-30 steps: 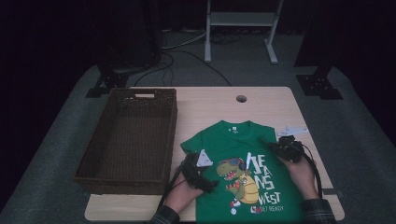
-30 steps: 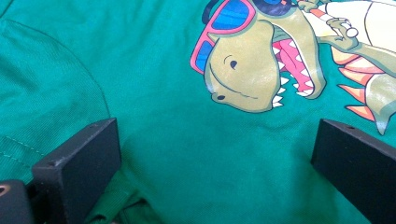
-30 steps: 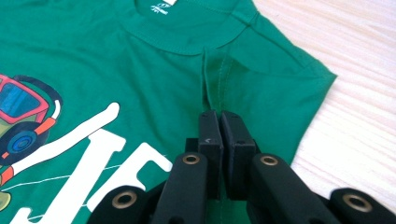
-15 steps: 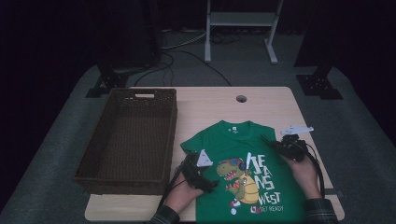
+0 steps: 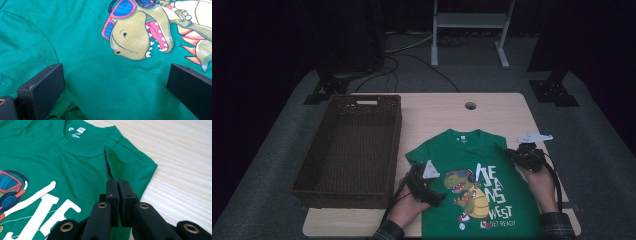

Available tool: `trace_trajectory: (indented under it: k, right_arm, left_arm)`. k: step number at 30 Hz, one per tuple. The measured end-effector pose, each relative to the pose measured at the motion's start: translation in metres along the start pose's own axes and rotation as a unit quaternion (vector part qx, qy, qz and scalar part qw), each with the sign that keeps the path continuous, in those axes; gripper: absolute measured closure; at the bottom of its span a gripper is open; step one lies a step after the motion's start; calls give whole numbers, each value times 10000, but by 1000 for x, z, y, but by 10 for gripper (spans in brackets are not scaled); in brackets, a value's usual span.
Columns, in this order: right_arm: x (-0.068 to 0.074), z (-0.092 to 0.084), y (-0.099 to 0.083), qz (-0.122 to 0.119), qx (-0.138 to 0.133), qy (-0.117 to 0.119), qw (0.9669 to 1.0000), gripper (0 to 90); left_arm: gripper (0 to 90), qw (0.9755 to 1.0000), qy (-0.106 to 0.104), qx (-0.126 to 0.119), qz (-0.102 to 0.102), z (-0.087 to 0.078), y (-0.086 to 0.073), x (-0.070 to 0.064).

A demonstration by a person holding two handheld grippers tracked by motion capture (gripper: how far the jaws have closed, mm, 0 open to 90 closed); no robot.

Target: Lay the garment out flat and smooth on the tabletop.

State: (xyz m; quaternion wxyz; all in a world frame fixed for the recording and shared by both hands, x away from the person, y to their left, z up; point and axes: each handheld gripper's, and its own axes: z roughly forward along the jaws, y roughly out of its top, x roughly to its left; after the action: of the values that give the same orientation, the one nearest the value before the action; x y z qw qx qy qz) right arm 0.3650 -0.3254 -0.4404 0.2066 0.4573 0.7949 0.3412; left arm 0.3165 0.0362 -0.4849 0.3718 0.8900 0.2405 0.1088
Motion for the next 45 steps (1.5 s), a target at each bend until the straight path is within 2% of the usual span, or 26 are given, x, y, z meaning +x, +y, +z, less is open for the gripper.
trace_trajectory:
  k: [18,45]
  right_arm:
    - [-8,-5,-1,54,-57,-53,10000,878]
    - [-28,-14,-7,297,-84,-205,9993,878]
  left_arm:
    - [5,10000,1,0,1,0,0,0]
    - [5,10000,0,1,1,0,0,0]
